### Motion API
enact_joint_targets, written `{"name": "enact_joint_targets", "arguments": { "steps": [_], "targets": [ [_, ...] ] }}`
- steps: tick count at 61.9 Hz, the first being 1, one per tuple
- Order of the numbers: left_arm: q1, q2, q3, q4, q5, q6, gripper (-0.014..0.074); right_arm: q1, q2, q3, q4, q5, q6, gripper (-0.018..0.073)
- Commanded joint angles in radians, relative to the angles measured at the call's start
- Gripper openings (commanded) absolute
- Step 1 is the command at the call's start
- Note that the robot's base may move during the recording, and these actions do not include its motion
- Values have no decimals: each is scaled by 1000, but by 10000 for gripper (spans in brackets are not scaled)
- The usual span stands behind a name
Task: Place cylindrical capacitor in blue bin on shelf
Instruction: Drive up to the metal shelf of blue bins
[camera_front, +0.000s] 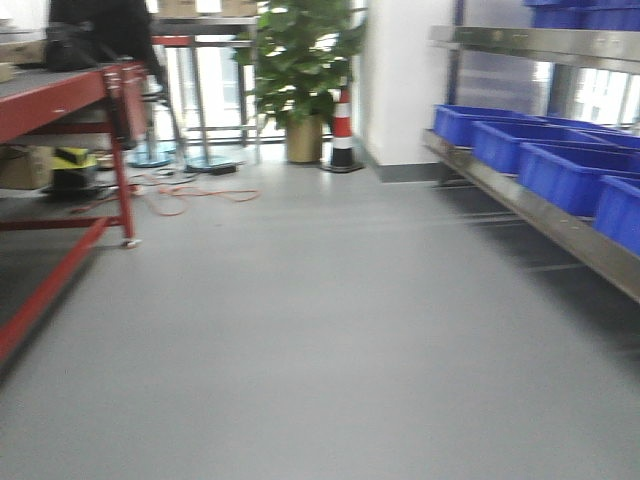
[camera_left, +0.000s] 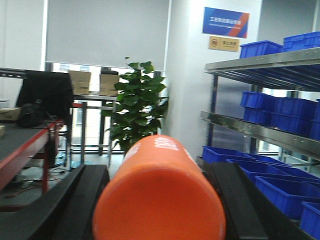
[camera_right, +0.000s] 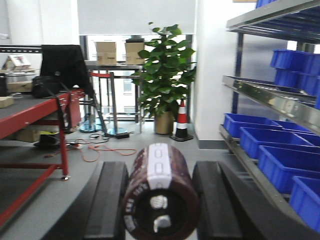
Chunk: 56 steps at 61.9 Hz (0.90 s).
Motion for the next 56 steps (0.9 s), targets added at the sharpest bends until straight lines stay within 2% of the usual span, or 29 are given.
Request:
{"name": "enact_joint_targets", "arguments": {
  "steps": [1, 56],
  "targets": [
    [2, -4, 1, 3, -25, -5, -111, 1, -7, 2, -9, -32, 1, -165],
    [2, -4, 1, 3, -25, -5, -111, 1, -7, 2, -9, -32, 1, -165]
  ]
}}
